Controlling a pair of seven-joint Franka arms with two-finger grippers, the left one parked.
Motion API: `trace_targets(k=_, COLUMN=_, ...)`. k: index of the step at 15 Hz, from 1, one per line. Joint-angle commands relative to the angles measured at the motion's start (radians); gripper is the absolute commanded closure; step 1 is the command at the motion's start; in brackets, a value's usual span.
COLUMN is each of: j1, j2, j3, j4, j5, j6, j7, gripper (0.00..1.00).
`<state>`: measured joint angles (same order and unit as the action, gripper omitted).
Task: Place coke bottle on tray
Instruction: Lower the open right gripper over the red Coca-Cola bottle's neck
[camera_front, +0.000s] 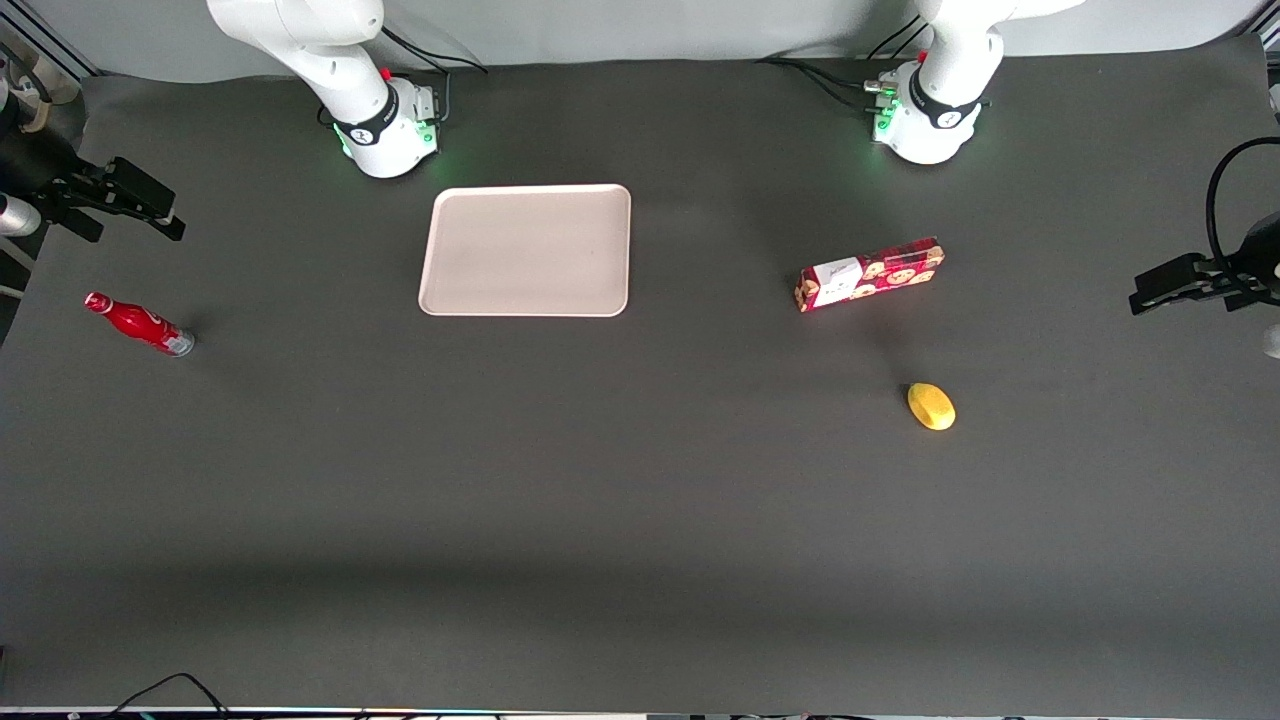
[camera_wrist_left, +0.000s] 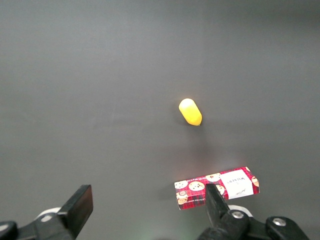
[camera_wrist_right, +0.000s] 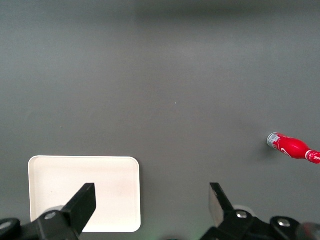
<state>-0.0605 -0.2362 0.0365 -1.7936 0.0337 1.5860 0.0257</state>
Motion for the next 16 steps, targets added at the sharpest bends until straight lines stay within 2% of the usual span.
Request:
trace_targets(k=1, j1=-0.004, j2=-0.002, j3=-0.003, j4=0.007, j5=0.02, j6=-0.021, j7=0.002, gripper=0.0)
trace_targets(k=6, j1=-0.012, j2=0.017, j3=-0.007, j4=-0.007, j5=-0.007, j6=-0.02, j7=0.0, gripper=0.0)
trace_targets(k=9, j1=-0.028, j2=0.038, j3=-0.044, j4=-0.077, j5=-0.099, j6=0.017, j7=-0.045, gripper=0.0)
trace_targets(k=10, j1=-0.035, j2=0.034, j3=-0.076, j4=-0.131, j5=-0.119, j6=0.07, j7=-0.129, gripper=0.0)
trace_targets(k=13, j1=-0.042, j2=0.031, j3=-0.24, j4=-0.246, j5=-0.127, j6=0.219, j7=-0.359, gripper=0.0)
trace_targets(k=16, j1=-0.056, j2=0.038, j3=-0.328, j4=-0.347, j5=-0.187, j6=0.383, j7=-0.525, gripper=0.0)
